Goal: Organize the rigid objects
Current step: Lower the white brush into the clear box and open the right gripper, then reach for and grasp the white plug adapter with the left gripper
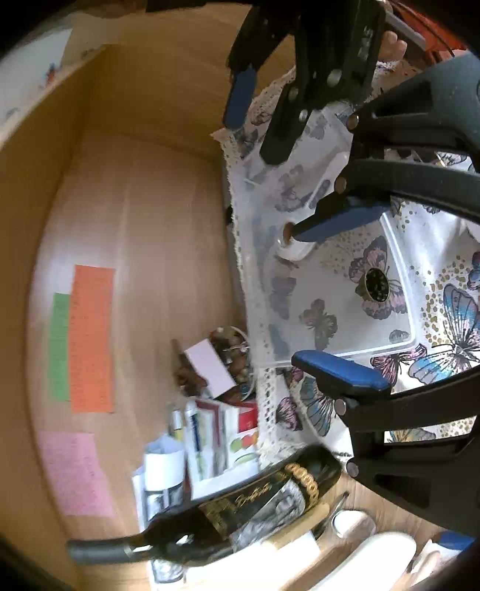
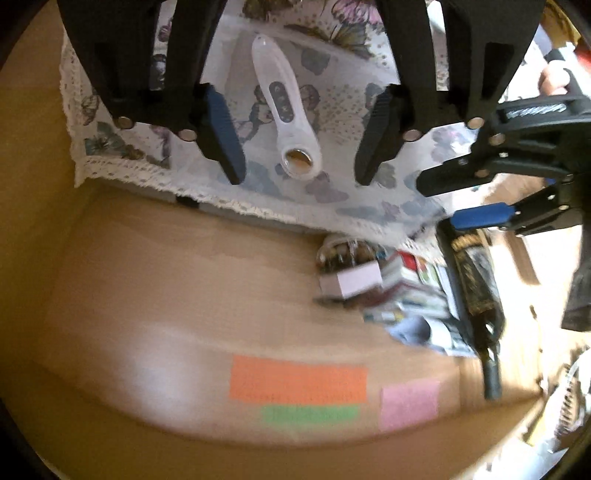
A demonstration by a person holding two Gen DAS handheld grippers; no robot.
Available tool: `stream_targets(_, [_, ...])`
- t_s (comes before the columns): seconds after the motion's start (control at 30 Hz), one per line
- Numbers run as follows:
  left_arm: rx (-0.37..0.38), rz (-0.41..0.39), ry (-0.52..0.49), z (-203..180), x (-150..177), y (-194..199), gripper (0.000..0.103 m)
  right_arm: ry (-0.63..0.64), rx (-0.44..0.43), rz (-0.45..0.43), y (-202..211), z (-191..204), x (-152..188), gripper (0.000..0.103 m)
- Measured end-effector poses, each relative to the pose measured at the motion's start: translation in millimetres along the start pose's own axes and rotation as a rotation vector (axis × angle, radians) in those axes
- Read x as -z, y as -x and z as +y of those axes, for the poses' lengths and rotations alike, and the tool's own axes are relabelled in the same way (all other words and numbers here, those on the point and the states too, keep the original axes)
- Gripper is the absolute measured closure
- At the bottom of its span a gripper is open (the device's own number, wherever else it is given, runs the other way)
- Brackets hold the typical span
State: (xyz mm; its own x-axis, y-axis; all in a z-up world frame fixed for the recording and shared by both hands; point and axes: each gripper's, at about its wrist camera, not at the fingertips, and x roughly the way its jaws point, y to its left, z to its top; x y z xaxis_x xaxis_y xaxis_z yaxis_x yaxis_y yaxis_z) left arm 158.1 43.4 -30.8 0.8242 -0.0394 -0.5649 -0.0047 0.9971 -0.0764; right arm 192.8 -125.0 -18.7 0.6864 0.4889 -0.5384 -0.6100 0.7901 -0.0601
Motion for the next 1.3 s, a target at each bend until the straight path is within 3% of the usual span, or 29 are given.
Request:
stream_targets(0.3, [-0.017,-0.112,0.017,-10,8,57,0.007,0.001,0.018,-0.153,71,6,11,0.022])
stream_targets(0.47, [-0.048,-0.139,0.003,-16,24,78,0.002,-0.017,0.021,-0.18,90,8,26,0.02])
stream_targets(0.6, [-0.051,-0.112,-0.011,-21,43,81,0.001,-0.047,0.028,-0.173,98,7,45,0.02])
stream_targets(0.8, [-0.023,-0.011,0.0,-23,74,63,0.001,-0.097,0.044,-0.133,104,-1,73,0.02])
stream_targets(1.0, [0.029,0.1,-0.004,-31,101,35,0.001,-0.157,0.074,-0.046,88,-17,105,0.02])
stream_targets(1.13, [0.067,0.132,-0.026,-40,112,26,0.001,-0.201,0.067,0.031,75,-28,126,0.021])
stream_targets(1.3, [0.103,0.164,-0.052,-49,117,19,0.019,-0.225,0.045,0.109,60,-30,143,0.04])
